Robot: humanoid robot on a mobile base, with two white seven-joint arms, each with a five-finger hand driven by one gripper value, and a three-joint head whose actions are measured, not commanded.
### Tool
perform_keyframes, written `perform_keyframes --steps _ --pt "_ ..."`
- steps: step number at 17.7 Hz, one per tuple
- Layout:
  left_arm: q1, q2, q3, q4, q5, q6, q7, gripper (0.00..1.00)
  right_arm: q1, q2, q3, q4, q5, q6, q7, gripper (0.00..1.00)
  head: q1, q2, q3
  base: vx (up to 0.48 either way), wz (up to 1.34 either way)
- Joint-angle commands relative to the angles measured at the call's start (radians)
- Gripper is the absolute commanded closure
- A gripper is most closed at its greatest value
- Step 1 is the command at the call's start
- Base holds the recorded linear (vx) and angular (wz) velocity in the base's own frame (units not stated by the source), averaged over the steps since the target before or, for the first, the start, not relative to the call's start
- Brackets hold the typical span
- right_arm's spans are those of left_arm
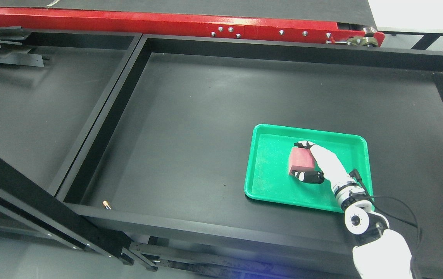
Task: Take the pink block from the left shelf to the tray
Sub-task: 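Close the right hand around the pink block and lift it, then raise the held pink block away from the green tray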
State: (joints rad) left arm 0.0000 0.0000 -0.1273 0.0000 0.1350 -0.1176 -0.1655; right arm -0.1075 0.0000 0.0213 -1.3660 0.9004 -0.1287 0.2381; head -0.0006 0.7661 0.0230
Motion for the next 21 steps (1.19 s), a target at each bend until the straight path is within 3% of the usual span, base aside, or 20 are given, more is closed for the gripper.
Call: perform_keyframes --steps 1,4,7,8,13,16,21 --pt "0.02 0.017 0.0 -0.017 0.0 0.0 0.0 0.0 0.0 -0.017 0.012 0.008 0.002 -0.011 0.0 0.53 0.0 0.0 0.0 0.0 0.0" --pt "0.02 0.017 0.0 -0.017 0.0 0.0 0.0 0.0 0.0 -0.017 0.005 0.007 0.023 -0.035 -0.014 0.67 0.0 0.0 0.0 0.0 0.0" --pt "0.02 0.017 0.0 -0.017 0.0 0.0 0.0 0.0 0.003 -0.017 -0.029 -0.008 0.037 -0.107 -0.06 0.92 0.0 0.0 0.0 0.0 0.0" --pt "0.02 0.017 0.0 -0.017 0.0 0.0 0.0 0.0 0.003 -0.017 -0.047 -0.019 0.037 -0.139 -0.091 0.95 0.0 0.0 0.0 0.0 0.0" --pt "0.02 0.017 0.0 -0.017 0.0 0.0 0.0 0.0 0.037 -0.017 -0.084 -0.073 0.017 -0.302 -0.366 0.94 0.0 0.0 0.0 0.0 0.0" --pt "0.02 0.017 0.0 -0.017 0.0 0.0 0.0 0.0 0.063 -0.017 -0.084 -0.102 0.014 -0.319 -0.584 0.94 0.0 0.0 0.0 -0.006 0.0" --pt "0.02 0.017 0.0 -0.017 0.0 0.0 0.0 0.0 0.095 -0.017 -0.084 -0.143 0.012 -0.318 -0.66 0.94 0.0 0.0 0.0 -0.044 0.02"
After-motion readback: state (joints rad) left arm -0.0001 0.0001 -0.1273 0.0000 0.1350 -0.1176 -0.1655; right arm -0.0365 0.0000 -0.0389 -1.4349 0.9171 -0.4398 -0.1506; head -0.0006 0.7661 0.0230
